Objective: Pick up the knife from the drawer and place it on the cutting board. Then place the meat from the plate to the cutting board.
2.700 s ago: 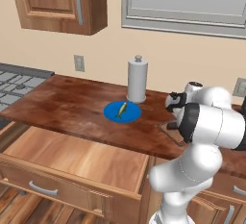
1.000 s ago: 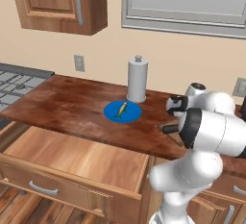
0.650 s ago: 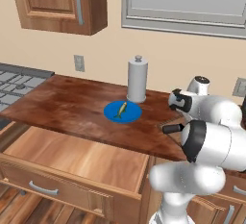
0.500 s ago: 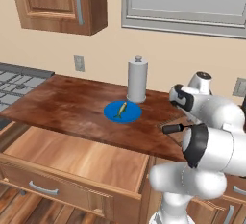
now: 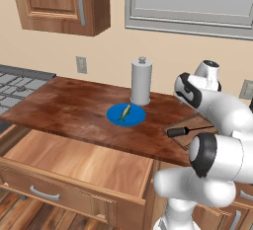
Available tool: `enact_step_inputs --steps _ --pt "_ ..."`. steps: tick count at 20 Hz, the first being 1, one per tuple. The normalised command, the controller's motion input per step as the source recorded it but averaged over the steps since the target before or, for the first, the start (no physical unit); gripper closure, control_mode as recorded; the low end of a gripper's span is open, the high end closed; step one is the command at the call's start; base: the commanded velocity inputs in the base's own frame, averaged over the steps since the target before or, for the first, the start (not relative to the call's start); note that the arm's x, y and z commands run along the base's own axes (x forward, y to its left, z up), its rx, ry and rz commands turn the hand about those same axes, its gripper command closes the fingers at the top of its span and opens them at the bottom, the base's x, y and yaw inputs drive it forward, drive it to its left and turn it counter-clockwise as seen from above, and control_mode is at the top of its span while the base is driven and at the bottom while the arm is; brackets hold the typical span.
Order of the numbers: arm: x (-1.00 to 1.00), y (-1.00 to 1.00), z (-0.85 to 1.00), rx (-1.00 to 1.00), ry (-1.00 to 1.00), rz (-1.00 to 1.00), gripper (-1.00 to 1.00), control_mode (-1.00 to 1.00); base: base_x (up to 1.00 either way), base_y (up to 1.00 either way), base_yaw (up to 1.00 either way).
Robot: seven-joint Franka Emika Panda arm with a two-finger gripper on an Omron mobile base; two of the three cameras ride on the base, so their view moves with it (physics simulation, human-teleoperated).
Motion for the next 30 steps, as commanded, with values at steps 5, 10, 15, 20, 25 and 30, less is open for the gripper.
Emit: enact_step_inputs --steps 5,10,15,20,25,30 --pt "0.12 0.54 0.07 -0.19 -0.02 0.19 -1.0 -1.0 0.0 0.0 0.0" --pt "0.37 0.44 -0.08 -0.02 0.0 0.26 -1.0 -1.0 0.0 0.0 0.0" --pt "0.43 0.13 -0.06 0.0 -0.02 0.31 -1.0 -1.0 0.0 0.0 0.0" --pt "0.41 0.31 -0.01 -0.01 0.0 0.24 -1.0 -1.0 0.0 0.0 0.0" --pt "0.2 0.49 0.0 -0.05 0.0 0.07 -1.0 -1.0 0.0 0.0 0.0" --pt "0.26 0.5 0.0 -0.01 0.0 0.0 -1.0 -1.0 0.0 0.0 0.0"
